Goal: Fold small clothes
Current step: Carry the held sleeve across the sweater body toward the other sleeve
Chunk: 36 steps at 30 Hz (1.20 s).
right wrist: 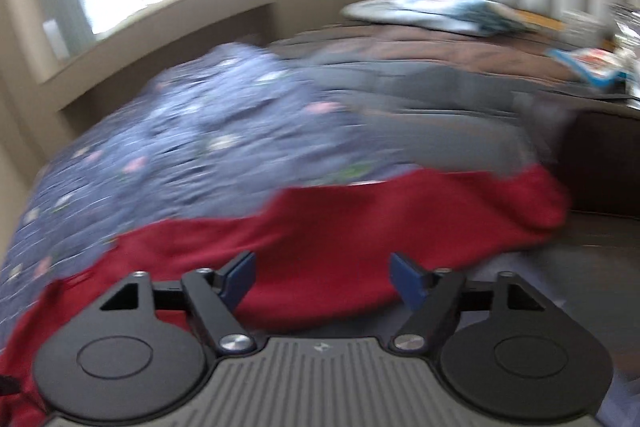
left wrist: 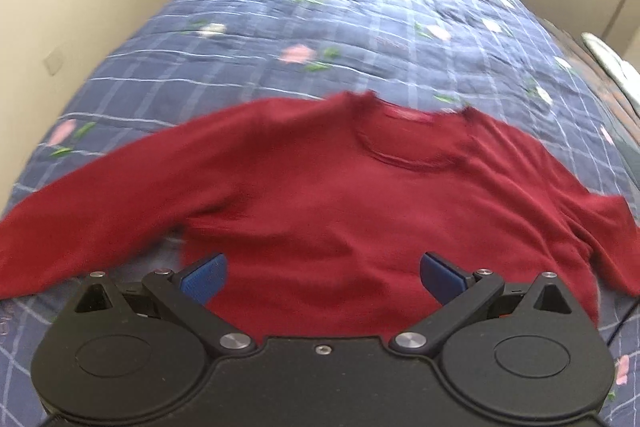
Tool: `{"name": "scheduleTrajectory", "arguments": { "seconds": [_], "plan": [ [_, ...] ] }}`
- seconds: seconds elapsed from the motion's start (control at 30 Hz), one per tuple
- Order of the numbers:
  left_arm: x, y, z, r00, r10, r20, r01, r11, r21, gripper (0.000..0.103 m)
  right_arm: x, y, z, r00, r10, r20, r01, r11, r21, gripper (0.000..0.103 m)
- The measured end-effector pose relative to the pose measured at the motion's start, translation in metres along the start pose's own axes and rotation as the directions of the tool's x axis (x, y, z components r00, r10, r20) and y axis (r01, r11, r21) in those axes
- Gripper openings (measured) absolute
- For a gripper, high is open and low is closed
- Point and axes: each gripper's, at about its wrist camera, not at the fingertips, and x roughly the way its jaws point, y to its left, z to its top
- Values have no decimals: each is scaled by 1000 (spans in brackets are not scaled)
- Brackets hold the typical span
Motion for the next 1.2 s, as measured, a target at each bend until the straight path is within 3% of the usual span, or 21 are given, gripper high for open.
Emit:
{"name": "scheduleTrajectory", "arguments": {
  "seconds": [0.13, 0.2, 0.33, 0.47, 0.6, 0.67, 0.7, 0.73, 1.0, 1.1, 1.2],
  "plan": [
    [14, -48, 0, 999, -33, -22, 34, 999, 38, 102, 13, -70, 15, 992, -124, 1, 123, 989, 84, 87],
    [17, -72, -1, 999, -46, -21, 47, 997, 63, 102, 25, -98, 20, 989, -147, -14, 147, 981, 126, 86],
    [26, -115, -5, 998, -54, -29, 57, 992, 115, 102, 50, -149, 26, 978, -200, -54, 207, 960, 187, 75],
    [37, -147, -14, 998, -43, -56, 51, 988, 148, 102, 76, -177, 26, 972, -209, -107, 229, 946, 229, 70],
    [46, -165, -26, 995, -28, -99, 43, 988, 146, 102, 93, -188, 23, 971, -198, -131, 225, 943, 247, 54],
    [50, -169, -32, 992, -20, -122, 36, 990, 136, 102, 96, -188, 23, 971, -197, -134, 226, 942, 248, 41],
    [51, -170, -34, 991, -16, -131, 33, 991, 133, 102, 97, -187, 24, 971, -202, -130, 228, 944, 239, 22],
    [52, -170, -36, 990, -12, -139, 30, 991, 132, 102, 96, -184, 25, 972, -198, -126, 223, 948, 228, 14],
    [47, -164, -37, 990, -24, -142, 36, 996, 83, 102, 53, -131, 40, 991, -132, 10, 130, 987, 89, 10],
    [40, -156, -30, 992, -41, -121, 49, 997, 61, 102, 27, -94, 57, 995, -36, 92, 36, 999, 5, 10],
    [32, -143, -22, 994, -44, -96, 49, 997, 54, 102, 1, -47, 73, 985, 90, 148, -75, 992, -101, 10]
  ]
}}
